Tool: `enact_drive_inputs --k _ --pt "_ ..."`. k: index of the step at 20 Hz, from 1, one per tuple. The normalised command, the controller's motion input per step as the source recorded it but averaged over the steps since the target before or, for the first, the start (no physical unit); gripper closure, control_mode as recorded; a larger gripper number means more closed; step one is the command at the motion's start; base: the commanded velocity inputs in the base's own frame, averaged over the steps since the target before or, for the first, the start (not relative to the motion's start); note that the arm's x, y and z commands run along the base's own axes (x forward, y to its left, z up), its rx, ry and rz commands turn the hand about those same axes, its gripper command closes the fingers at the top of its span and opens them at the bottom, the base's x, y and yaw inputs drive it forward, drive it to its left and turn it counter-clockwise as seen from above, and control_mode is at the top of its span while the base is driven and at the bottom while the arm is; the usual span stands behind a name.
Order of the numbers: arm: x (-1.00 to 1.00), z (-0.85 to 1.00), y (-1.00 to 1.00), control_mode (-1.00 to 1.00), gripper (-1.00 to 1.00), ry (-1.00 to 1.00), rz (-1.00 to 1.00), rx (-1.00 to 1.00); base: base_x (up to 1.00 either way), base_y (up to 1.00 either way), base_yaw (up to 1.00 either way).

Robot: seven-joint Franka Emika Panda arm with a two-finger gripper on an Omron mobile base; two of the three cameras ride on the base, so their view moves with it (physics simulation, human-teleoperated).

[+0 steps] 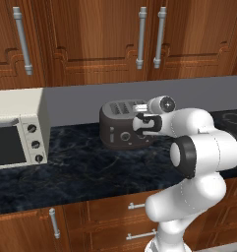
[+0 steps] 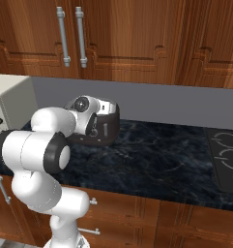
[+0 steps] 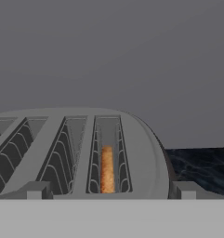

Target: Start the toaster. Once the lever pops up, take the bread to the plate on the dining counter.

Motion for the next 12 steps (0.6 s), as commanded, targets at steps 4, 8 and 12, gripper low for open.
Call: enact_drive_inputs --k 4,8,12 --pt "0.00 0.00 0.00 -1.00 -1.00 0.00 0.00 0.00 0.00 0.00 0.00" --pt "0.00 0.00 0.00 -1.00 -1.00 0.00 0.00 0.00 0.00 0.00 0.00" --pt "0.00 0.00 0.00 -1.00 -1.00 0.00 0.00 0.00 0.00 0.00 0.00"
